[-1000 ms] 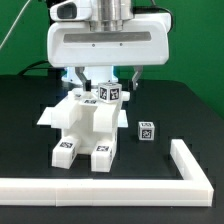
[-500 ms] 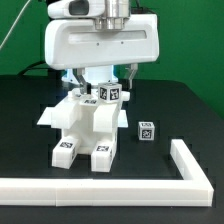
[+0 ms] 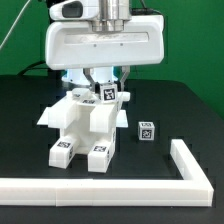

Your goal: Assemble chair

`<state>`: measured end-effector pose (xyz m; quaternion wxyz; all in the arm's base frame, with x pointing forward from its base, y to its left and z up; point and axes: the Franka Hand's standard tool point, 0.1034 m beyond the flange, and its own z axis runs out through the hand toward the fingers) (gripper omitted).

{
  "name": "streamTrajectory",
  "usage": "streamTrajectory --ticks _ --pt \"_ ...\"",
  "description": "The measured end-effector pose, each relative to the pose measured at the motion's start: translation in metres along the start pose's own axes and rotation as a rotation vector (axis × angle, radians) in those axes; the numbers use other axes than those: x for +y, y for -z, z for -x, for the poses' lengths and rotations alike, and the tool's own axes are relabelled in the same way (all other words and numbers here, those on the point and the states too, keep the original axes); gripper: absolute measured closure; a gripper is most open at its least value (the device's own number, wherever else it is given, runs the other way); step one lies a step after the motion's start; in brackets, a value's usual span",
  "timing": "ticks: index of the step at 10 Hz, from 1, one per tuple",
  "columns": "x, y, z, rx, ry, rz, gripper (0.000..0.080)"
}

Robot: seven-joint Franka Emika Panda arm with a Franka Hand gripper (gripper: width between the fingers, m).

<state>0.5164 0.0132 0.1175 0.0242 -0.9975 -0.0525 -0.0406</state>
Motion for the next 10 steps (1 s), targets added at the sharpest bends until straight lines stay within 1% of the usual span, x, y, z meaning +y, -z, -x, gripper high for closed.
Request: streamTrajectory --ticks 6,9,10 --pt "-0.0003 -0.0004 0.0002 0.0 -0.358 -0.003 0.0517" --pt "-0.0055 -0.0011 -0.0017 -0.004 -0.693 -0.006 0.0515" --pt "-0.006 -0.0016 -0.002 -0.007 -0.85 -0.008 0.0515"
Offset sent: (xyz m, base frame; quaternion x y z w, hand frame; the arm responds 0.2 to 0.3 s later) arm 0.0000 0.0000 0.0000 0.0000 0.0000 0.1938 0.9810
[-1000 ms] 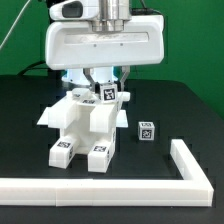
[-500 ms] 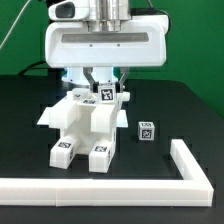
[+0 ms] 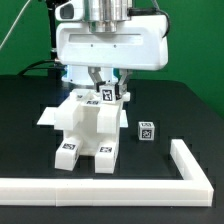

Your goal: Assemble chair

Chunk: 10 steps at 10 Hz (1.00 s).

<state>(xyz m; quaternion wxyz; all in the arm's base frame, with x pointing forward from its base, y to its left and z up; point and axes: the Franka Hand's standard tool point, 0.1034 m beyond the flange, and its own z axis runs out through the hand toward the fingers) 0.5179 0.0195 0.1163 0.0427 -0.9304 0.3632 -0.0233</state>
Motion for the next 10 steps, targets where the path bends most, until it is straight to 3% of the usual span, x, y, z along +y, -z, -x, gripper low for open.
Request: streamTrajectory --ticks 2,3,4,5,6,10 --pt "-0.002 0.0 0.0 -0.003 -0.107 0.002 0.0515" --pt "-0.002 -0.001 0.0 -0.004 -0.106 0.002 0.046" --pt "-0.002 -0.001 0.0 -0.004 -0.101 0.003 0.0324" --pt "-0.002 -0.001 0.0 -0.004 -0.063 0.003 0.0324" --pt "-0.004 -0.001 0.001 0.0 0.058 0.005 0.0184" --pt "-0.01 -0.003 0.013 -0.039 0.688 0.018 0.0152"
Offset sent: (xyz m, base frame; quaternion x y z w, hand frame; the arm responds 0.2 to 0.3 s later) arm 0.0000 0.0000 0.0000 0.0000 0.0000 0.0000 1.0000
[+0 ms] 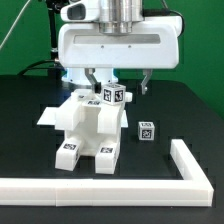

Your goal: Assemble chair

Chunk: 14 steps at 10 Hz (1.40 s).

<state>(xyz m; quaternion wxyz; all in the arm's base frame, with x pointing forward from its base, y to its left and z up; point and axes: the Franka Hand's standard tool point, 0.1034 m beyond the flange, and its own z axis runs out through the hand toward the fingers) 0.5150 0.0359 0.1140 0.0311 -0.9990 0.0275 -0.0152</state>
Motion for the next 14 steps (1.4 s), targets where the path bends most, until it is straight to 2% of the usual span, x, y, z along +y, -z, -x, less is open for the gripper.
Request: streamTrajectory --ticks 3,4,5,6,7,8,9,10,13,14 --pt "0.0023 0.0003 -0.0007 0.0 0.218 0.012 0.0151" --pt "0.004 0.0012 -0.0028 0.0 0.404 0.036 0.0151" --pt "0.0059 0.0013 -0.0059 0.008 0.53 0.048 0.0151" --pt "0.0059 0.0008 -0.0056 0.008 0.524 0.047 0.0151" --pt "0.0059 0.0007 -0.0056 0.008 0.5 0.047 0.024" --pt "0.006 0.0004 -0.0055 0.008 0.501 0.047 0.0374" --pt "0.0059 0.0003 -0.0054 0.009 0.435 0.046 0.0374" --pt "0.0057 0.0002 -0.0054 0.011 0.352 0.045 0.0517" --pt "0.0056 0.0001 -0.0057 0.018 0.132 0.04 0.0517" --pt "0.0064 -0.0004 -0.0071 0.032 -0.024 0.028 0.0517"
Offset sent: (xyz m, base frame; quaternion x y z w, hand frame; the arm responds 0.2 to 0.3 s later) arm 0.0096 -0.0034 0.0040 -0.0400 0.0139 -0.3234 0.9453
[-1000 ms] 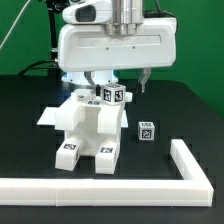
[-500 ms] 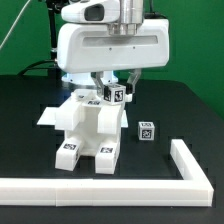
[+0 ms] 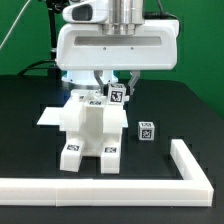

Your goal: Assemble chair

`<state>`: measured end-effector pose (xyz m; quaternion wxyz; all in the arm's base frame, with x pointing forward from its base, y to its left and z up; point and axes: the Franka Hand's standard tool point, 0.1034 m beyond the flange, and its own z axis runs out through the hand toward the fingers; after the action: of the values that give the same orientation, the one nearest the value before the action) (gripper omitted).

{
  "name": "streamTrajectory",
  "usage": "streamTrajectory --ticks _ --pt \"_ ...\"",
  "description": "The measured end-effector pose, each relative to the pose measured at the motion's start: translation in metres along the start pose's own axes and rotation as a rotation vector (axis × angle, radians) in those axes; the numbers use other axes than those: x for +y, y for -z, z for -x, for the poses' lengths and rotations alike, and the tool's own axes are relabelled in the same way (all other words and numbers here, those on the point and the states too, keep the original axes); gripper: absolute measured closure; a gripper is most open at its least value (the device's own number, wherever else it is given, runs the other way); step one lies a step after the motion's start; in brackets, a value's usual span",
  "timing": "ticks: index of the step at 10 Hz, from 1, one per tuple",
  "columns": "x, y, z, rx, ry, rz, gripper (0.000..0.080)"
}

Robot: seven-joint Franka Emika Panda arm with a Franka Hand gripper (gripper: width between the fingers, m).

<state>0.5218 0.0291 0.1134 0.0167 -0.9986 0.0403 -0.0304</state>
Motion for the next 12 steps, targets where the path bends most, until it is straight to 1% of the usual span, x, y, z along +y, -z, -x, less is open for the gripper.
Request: streamTrajectory --ticks 1,3,5,6,7,8,9,10,11,12 --pt "0.0017 0.0001 -0.0005 0.002 -0.043 -0.004 0.0517" --pt "0.0031 -0.0003 -0.0027 0.012 -0.351 -0.021 0.0517" --pt "0.0028 -0.0005 -0.003 0.01 -0.581 -0.044 0.0517" --pt "0.0025 -0.0006 -0.003 0.01 -0.577 -0.044 0.0515" --pt "0.0025 -0.0006 -0.003 0.01 -0.568 -0.044 0.0401" --pt "0.0025 -0.0006 -0.0029 0.011 -0.533 -0.043 0.0265" --pt "0.0022 -0.0004 -0.003 0.01 -0.505 -0.04 0.0265" --pt "0.0001 0.0015 -0.0047 0.009 -0.284 -0.021 0.0174" --pt "-0.0014 0.0022 -0.0032 -0.014 -0.075 -0.009 0.0157" --pt "-0.0044 0.0009 -0.0004 -0.023 0.03 -0.006 0.0157"
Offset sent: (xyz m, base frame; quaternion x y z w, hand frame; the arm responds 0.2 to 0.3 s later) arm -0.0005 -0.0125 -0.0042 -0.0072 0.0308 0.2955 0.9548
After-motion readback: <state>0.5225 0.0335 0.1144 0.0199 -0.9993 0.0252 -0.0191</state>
